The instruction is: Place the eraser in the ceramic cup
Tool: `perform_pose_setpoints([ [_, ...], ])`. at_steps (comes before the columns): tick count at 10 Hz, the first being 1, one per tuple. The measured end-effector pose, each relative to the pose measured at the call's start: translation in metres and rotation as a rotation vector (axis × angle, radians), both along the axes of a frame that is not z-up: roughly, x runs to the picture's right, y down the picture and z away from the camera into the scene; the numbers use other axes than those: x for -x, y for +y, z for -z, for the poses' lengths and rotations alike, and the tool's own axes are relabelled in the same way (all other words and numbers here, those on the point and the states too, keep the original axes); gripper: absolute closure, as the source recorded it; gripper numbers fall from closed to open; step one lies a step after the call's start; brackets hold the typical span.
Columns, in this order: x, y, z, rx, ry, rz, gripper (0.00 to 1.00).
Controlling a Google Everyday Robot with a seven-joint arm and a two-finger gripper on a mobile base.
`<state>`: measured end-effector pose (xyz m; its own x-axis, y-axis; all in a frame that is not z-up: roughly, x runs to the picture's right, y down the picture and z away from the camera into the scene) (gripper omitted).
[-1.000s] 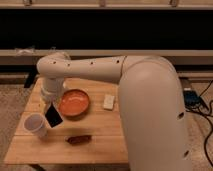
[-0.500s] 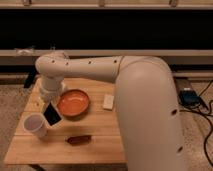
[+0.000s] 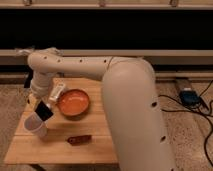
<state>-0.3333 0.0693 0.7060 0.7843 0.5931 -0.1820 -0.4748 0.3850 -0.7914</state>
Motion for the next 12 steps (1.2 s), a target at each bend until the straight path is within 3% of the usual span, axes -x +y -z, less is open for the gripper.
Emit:
perform_pose_setpoints([
  [4,0.037,-0.001,0.009,-0.026,-0.103,0.031,0.94],
  [7,0.069,0.011,0.013,-0.021,-0.181,0.072,0.94],
  [9,0.074,0.017,0.011,-0.014,-0.198,0.079,0.92],
  [12,0.071,0.023,0.001,0.008,-0.193,0.069,0.63],
])
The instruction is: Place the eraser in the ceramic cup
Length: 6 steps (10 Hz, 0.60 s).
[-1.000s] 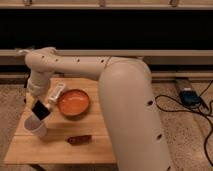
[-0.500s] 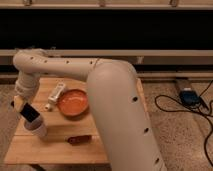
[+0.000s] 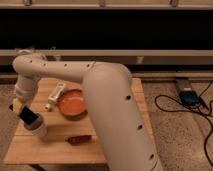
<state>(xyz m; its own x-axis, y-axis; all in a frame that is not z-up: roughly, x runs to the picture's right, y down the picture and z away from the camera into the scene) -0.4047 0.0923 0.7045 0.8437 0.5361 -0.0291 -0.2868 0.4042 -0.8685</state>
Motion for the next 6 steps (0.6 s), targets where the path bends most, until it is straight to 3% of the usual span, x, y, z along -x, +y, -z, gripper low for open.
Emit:
perform_pose_setpoints([
  [4,-0.0069,0.0044,0.0037,0.011,-0.003,-0.014,0.24],
  [6,-0.0088,0.0060,0.0062,0.009,-0.011,-0.017,0.20],
])
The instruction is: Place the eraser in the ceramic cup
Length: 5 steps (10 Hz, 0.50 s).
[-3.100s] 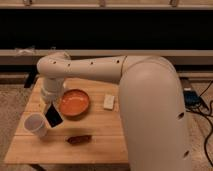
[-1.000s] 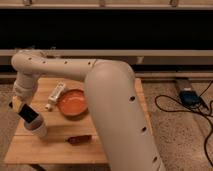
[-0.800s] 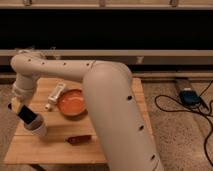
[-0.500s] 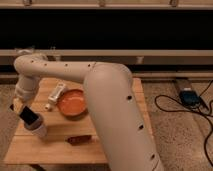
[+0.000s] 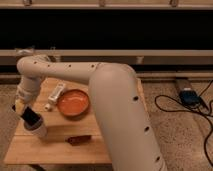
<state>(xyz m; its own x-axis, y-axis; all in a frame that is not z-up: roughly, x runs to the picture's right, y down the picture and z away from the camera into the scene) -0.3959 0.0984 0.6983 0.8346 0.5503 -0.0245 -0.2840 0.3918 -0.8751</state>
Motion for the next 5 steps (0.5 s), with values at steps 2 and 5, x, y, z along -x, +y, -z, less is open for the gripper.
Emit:
perform_pose_setpoints([
  [2,0.0008,0.0026,0.0033,-0.006,-0.013,0.001,0.20],
  [5,-0.0038,-0.0004,0.0066,-0.022,-0.018,-0.010,0.20],
])
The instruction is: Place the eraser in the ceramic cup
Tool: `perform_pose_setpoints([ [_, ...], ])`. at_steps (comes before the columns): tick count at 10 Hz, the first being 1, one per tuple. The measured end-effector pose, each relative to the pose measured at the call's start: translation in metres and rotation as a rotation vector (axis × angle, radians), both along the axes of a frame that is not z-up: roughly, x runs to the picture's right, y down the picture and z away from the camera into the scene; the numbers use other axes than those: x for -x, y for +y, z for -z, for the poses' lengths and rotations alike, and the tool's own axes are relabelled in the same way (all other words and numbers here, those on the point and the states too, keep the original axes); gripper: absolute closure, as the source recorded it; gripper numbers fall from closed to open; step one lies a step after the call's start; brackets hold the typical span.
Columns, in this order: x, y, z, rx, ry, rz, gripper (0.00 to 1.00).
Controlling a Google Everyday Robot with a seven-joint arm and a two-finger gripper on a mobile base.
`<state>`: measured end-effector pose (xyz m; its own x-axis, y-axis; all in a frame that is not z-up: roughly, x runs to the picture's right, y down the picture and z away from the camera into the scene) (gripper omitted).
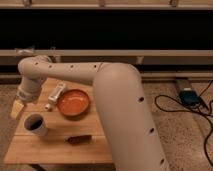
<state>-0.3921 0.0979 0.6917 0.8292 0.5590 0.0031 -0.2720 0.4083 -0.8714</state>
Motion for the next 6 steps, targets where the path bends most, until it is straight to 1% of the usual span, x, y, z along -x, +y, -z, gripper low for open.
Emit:
perform_pose_setpoints([
  [2,-0.007,-0.009,0.005,-0.027,-0.002,-0.017,0.20],
  [3,-0.016,-0.022,0.009,-0.051,0.006,-0.042,0.20],
  [5,-0.017,-0.024,0.009,-0.054,0.009,-0.047,0.20],
  [6,-0.015,-0.022,0.010,-0.052,0.006,-0.042,0.20],
])
